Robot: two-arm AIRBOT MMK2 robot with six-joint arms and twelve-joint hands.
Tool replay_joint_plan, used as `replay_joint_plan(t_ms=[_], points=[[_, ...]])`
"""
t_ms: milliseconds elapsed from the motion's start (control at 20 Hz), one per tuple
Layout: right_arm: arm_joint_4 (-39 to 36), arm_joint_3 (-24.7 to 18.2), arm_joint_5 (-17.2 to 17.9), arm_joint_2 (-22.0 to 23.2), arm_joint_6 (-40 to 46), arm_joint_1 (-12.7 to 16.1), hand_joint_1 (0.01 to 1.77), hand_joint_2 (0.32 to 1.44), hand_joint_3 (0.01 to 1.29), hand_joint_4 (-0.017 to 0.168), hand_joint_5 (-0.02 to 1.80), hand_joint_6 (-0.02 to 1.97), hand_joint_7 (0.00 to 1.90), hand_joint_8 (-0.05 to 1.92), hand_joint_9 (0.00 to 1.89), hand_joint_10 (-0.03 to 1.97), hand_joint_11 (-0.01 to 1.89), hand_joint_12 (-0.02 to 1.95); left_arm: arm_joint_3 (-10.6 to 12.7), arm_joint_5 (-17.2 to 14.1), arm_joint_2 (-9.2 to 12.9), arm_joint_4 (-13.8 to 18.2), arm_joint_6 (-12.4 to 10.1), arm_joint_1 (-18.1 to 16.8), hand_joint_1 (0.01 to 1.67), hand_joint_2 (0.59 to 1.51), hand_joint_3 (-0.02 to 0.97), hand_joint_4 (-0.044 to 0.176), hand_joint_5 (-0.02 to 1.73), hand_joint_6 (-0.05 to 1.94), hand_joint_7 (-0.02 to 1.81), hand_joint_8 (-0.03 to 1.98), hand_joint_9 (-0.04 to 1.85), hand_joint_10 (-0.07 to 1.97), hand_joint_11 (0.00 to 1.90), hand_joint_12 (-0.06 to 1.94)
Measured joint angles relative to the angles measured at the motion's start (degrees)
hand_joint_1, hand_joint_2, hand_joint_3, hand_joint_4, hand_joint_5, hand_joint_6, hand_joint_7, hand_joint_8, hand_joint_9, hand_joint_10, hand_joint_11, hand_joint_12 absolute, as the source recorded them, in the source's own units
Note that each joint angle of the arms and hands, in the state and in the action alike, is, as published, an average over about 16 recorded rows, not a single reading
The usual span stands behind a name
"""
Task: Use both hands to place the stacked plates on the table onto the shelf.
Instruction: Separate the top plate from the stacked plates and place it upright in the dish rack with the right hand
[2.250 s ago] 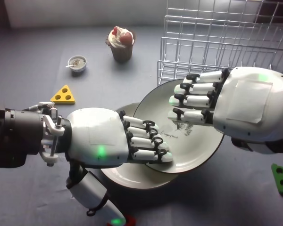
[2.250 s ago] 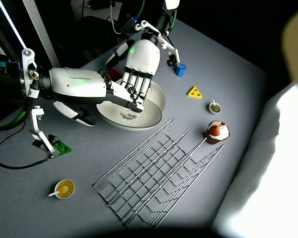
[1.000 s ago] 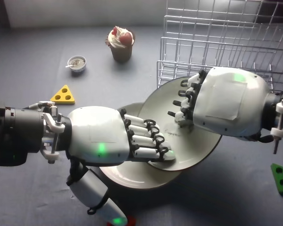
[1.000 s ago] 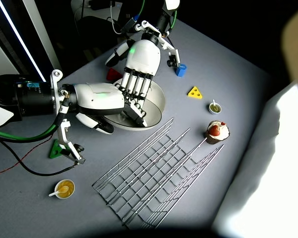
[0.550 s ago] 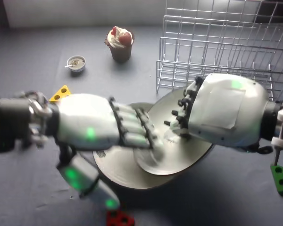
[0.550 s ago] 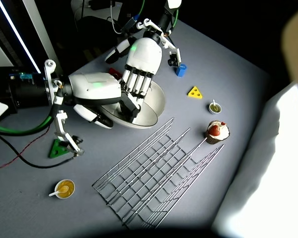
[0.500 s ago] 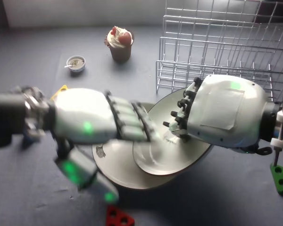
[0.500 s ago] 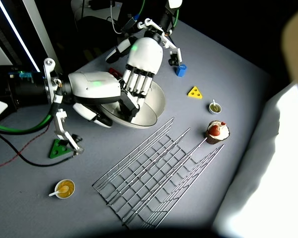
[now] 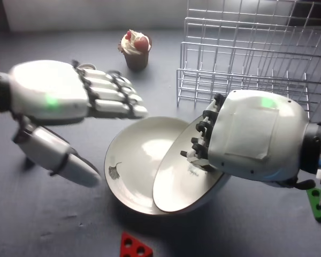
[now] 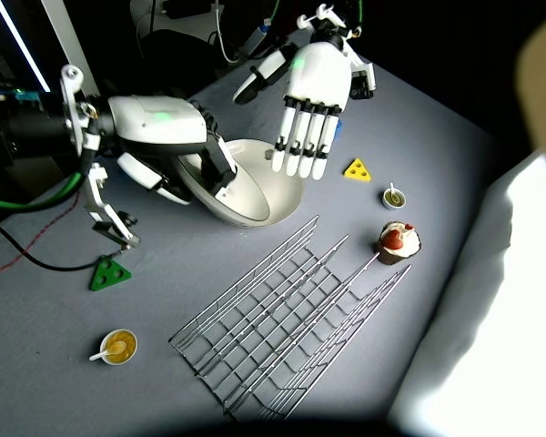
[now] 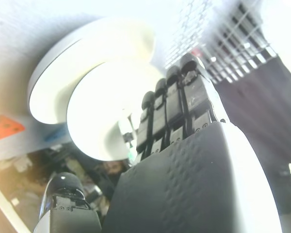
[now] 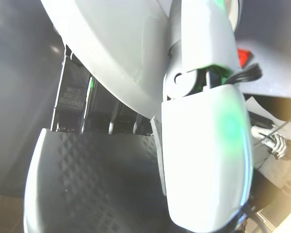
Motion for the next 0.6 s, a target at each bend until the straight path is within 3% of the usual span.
replay_joint_plan(t_ms=[350, 600], points=[[5.98, -4.55, -2.43, 4.19, 0.95, 6.38, 1.47, 0.89, 0.01, -0.002, 0.99, 0.85, 1.2, 0.36, 1.12, 0.68, 1.02, 1.23, 3.77, -3.44, 3.19, 1.7, -2.11, 0.19, 0.02, 0.952, -0.005, 0.001, 0.11, 0.01, 0.13, 0.0, 0.14, 0.01, 0.14, 0.02], [12.15, -6.53, -4.12, 6.86, 2.78, 12.55, 1.46, 0.89, 0.01, -0.002, 1.0, 0.9, 1.2, 0.4, 1.14, 0.69, 1.07, 1.0, 6.46, -4.86, 4.6, 2.08, -3.23, 0.57, 0.02, 0.954, -0.004, 0.002, 0.11, 0.01, 0.14, 0.0, 0.15, 0.02, 0.14, 0.02]])
